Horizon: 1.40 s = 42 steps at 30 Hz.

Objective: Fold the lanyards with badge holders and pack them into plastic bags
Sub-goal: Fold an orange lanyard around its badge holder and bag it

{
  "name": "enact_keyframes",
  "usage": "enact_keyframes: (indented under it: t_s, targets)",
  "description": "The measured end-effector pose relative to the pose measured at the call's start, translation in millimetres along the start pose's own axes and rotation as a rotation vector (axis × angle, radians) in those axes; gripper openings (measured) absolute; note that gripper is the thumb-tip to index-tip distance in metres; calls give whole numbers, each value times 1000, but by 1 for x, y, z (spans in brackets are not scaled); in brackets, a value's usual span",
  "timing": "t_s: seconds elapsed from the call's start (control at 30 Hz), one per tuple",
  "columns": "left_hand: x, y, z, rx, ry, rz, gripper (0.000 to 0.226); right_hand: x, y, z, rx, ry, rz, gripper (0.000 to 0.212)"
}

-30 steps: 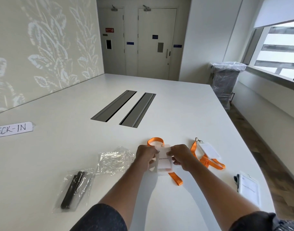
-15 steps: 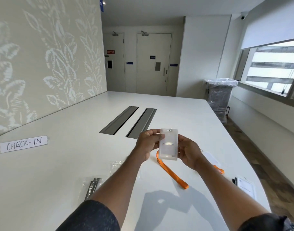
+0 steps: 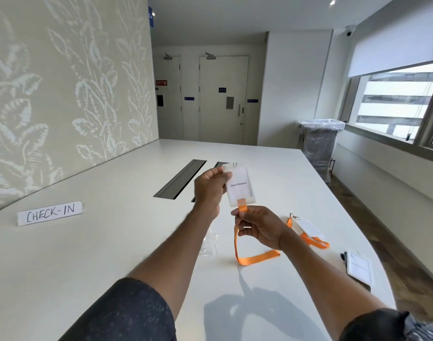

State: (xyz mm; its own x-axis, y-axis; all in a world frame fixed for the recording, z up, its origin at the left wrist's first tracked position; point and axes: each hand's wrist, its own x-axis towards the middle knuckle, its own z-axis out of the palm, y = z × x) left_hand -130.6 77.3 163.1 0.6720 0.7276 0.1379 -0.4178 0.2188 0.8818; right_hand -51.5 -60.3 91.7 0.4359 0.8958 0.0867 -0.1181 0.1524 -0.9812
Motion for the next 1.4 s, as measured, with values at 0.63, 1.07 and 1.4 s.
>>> enact_keyframes:
  t_s: [0.63,1.07,1.4]
  targets:
    - [9,-37,-37,498,-91,114,19,24,-42,28,-231,138,-104,25]
    - [11,-50,-47,309,-255,-55,25,41,-47,-15,-339,166,-142,31]
    - [13,-48,-57,250,-349,-98,12,42,-45,-18,-375,173,6,47]
